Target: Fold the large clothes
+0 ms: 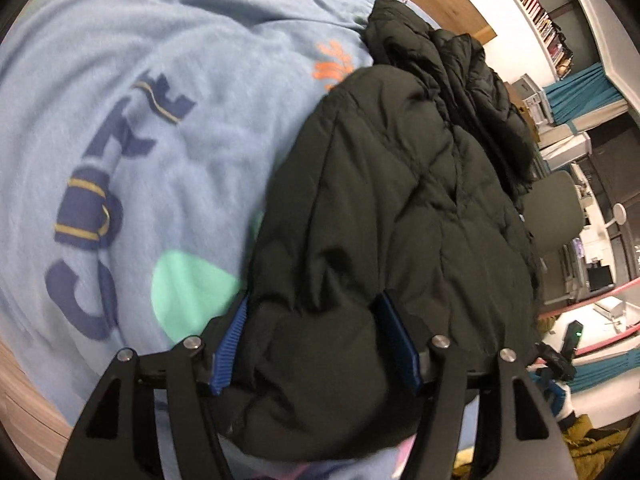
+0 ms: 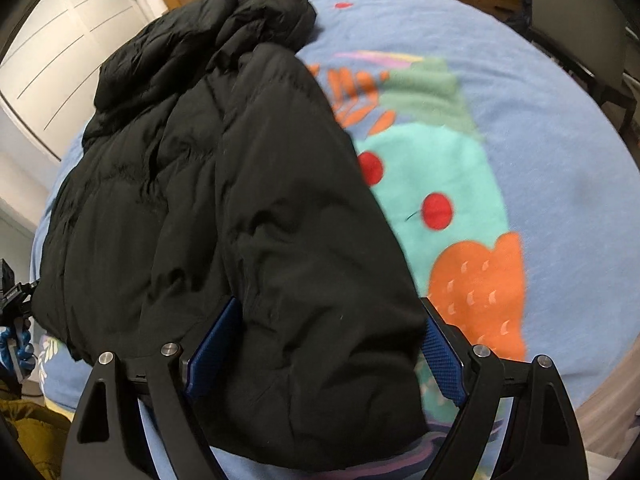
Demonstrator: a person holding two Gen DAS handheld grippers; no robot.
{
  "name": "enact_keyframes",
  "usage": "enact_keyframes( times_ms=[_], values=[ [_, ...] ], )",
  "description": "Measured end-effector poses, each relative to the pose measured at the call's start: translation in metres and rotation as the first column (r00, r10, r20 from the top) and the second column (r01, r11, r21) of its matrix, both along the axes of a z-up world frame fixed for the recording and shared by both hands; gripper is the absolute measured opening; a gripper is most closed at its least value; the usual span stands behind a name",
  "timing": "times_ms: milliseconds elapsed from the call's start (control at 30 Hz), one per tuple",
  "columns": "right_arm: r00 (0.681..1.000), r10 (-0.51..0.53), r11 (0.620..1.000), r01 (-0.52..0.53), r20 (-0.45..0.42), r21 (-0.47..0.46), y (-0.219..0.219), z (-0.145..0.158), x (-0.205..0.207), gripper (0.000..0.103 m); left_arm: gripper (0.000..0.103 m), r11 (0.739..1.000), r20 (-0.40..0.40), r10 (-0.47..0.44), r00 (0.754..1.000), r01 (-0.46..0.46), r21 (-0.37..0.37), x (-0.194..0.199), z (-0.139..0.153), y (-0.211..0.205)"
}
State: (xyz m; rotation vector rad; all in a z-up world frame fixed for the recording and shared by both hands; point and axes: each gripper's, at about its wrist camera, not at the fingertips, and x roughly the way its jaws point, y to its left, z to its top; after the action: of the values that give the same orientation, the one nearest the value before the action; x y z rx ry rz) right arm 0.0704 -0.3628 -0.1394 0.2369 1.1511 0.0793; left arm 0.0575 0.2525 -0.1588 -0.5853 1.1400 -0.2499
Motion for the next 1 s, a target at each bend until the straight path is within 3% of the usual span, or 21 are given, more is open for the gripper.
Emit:
enact_keyframes(
  times_ms=[200, 300, 467, 633, 833, 1000],
  values=[
    [1.0, 0.013, 0.998, -0.011, -0.023, 0.061, 0.002, -0.012, -0.002, 0.086, 0.063, 0.997, -0.01, -0.004, 1.0, 0.003, -0.075, -0.009, -0.006, -0.001],
    [0.999, 0.033, 0.996, -0.03, -0.034, 0.088, 0.005, -0.016, -0.002, 0.083, 0.063, 0.997, -0.006, -0.021, 1.0, 0.021, -0.076, -0.011, -0.006, -0.008],
    [0.997, 0.062, 0.985, -0.054, -0.044, 0.165, 0.007, -0.017, -0.004, 0.05, 0.059, 0.998, 0.001, -0.048, 0.999, 0.048, -0.033, -0.013, 0.0, -0.023],
    [0.992, 0.121, 0.973, -0.113, -0.032, 0.202, 0.019, -0.012, -0.007, 0.02, 0.017, 0.992, 0.013, -0.122, 0.992, 0.122, 0.027, -0.01, 0.012, -0.046],
    [0.98, 0.198, 0.95, -0.2, 0.03, 0.239, 0.04, 0.016, -0.004, 0.013, 0.012, 0.977, 0.115, -0.215, 0.97, 0.215, 0.01, -0.005, 0.058, -0.08],
    [0.962, 0.234, 0.935, -0.262, 0.14, 0.238, 0.057, 0.066, 0.014, 0.012, 0.011, 0.97, 0.248, -0.229, 0.941, 0.243, -0.024, 0.011, 0.116, -0.094]
  ],
)
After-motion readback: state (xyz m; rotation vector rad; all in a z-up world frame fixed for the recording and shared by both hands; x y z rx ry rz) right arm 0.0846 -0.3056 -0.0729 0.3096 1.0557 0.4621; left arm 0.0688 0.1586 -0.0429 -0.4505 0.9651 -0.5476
